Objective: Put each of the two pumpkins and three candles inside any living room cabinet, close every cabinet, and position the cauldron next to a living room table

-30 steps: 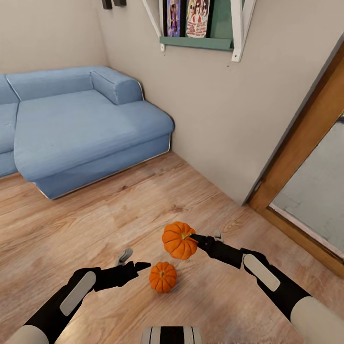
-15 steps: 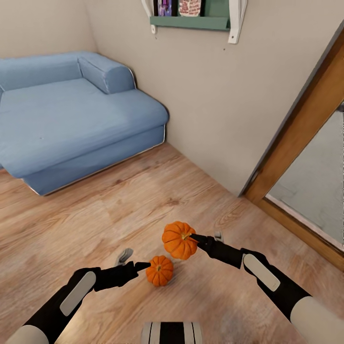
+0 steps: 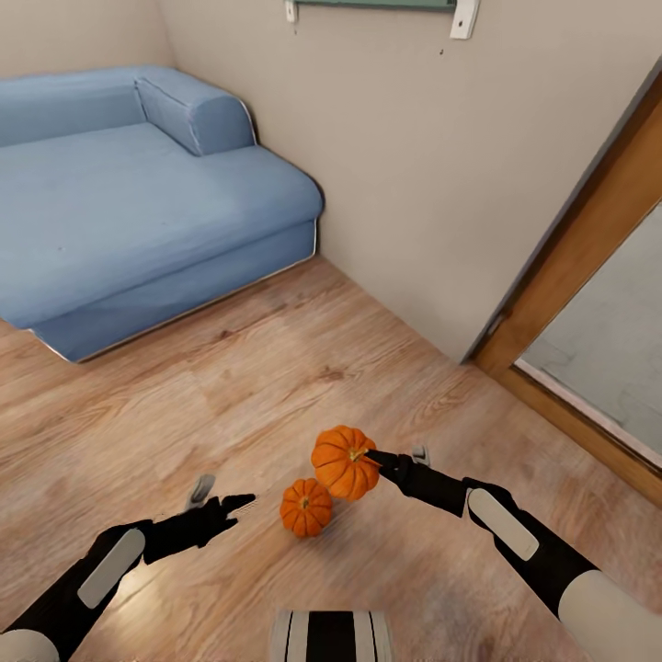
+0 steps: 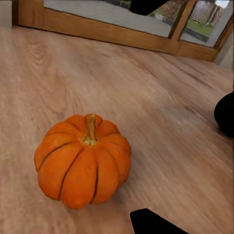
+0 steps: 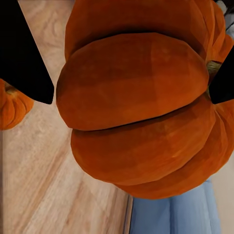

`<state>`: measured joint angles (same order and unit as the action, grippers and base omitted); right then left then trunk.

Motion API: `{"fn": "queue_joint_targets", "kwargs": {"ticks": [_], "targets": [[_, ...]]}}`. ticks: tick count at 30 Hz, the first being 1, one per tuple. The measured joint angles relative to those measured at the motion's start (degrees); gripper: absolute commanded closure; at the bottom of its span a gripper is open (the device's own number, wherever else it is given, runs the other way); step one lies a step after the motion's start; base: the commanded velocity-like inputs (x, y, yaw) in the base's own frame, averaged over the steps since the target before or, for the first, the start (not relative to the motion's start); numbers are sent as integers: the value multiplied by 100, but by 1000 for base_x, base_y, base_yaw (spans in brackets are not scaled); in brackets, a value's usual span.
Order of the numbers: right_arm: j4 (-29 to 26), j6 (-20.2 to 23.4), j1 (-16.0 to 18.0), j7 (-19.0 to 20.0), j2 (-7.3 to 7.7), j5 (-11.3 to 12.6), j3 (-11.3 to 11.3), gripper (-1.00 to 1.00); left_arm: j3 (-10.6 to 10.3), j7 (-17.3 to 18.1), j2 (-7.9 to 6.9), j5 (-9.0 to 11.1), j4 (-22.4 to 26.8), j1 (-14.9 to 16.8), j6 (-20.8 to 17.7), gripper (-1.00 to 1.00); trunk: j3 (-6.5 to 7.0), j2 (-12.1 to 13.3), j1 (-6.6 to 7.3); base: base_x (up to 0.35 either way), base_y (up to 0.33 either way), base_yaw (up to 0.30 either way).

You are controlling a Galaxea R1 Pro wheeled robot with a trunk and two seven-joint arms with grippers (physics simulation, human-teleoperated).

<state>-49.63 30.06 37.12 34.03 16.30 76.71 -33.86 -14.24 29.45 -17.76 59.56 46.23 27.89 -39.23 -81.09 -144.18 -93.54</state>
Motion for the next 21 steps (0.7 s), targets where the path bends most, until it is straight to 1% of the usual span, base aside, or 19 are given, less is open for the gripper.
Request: {"fn": "queue_joint_targets", "kwargs": {"ticks": [1, 4, 14, 21], "targets": [[0, 0, 0, 0, 0, -4, 0, 100, 60, 16, -4, -1, -50, 4, 5, -100, -22, -1, -3, 0, 0, 0], [-1, -1, 0, 0, -1, -15, 1, 100, 141, 31, -9, -9, -122, 24, 14, -100, -89, -5, -10, 0, 0, 0], [-1, -9, 0, 0, 0, -19, 1, 100, 173, 35, 38, -12, -150, 54, 192, -100, -310, -19, -36, 0, 0, -4], [-3, -8, -1, 0, 1, -16, 3, 100, 172, 35, 32, -10, -151, 57, 200, -100, -439, -28, -54, 0, 0, -186]]}}
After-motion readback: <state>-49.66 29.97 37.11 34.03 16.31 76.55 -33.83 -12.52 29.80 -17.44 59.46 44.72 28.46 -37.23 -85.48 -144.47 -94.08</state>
